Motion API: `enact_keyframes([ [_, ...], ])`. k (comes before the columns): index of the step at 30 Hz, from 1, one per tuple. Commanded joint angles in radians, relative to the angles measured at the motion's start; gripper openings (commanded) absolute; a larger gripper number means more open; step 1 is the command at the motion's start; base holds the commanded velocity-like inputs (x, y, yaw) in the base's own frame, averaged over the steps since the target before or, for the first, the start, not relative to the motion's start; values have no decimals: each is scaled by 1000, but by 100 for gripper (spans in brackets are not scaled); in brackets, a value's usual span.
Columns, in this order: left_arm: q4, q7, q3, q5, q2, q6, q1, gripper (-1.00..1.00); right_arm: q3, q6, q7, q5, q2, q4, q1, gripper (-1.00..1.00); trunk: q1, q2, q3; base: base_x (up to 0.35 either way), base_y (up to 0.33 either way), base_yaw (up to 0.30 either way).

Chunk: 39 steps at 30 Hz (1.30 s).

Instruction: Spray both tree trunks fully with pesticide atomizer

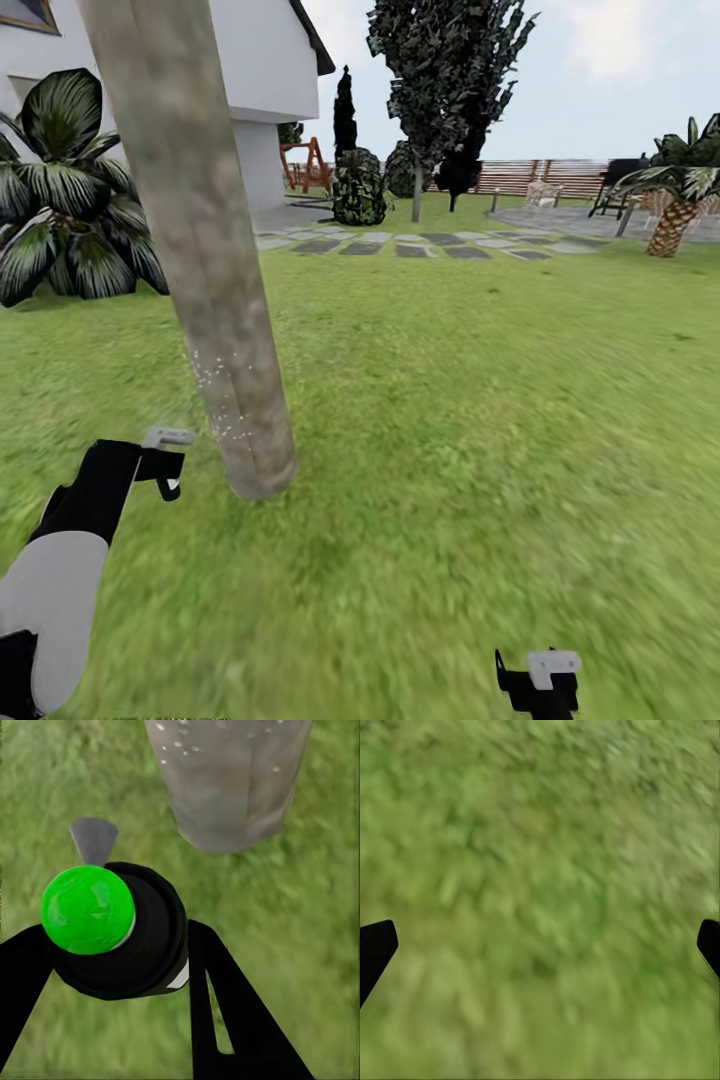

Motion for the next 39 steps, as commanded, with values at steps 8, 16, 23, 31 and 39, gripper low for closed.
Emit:
enact_keyframes([
  [8,6,1,8,-2,50,-1,15,-100,0,0,0,0,0,0,0,100,0,0,0,88,-262,278],
  [16,5,9,3,5,-5,-1,12,-100,0,0,0,0,-1,0,0,100,0,0,0,103,-261,264],
  [23,6,16,3,8,-12,-2,12,-100,0,0,0,0,-2,0,0,100,0,0,0,198,-223,30],
  [31,6,16,3,8,-11,-3,12,-100,0,0,0,-1,-1,0,0,100,0,0,0,237,-186,0],
  [39,6,17,7,2,1,-8,14,-100,0,0,0,-2,-1,0,0,100,0,0,0,195,-203,-219],
])
